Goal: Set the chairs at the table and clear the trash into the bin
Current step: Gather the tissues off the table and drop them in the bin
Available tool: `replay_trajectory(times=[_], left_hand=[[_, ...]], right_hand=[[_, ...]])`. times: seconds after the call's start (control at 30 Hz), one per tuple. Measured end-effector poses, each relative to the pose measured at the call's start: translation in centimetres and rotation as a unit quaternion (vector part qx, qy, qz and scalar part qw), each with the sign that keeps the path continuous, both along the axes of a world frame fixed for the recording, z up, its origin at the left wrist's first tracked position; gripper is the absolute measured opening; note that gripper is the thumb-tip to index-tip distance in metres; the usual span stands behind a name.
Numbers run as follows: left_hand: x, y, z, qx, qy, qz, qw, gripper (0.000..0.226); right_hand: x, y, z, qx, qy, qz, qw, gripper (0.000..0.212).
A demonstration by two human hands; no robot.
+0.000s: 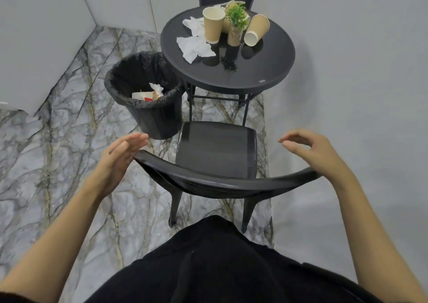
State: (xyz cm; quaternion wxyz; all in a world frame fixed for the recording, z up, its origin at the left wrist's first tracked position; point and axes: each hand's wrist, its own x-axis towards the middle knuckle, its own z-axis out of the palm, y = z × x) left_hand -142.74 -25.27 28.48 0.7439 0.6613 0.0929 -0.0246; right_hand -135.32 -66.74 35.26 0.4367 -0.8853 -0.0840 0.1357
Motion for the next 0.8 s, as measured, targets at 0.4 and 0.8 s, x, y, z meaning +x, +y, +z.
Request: replay_trajectory(times=[0.4, 0.8], left_hand=[[3.2, 6.0, 0.5, 0.3, 0.158, 0.043, 0.94, 0.036], [3.6, 21.3, -1.8, 0.455, 0.254, -0.056, 0.852, 0.053]], right_hand=[[9.8, 24.3, -2.0, -0.292, 0.082, 0.386, 0.871, 0.059], [11.1, 46.7, -7.4, -0.4, 0.108, 0.462, 0.784, 0.071]])
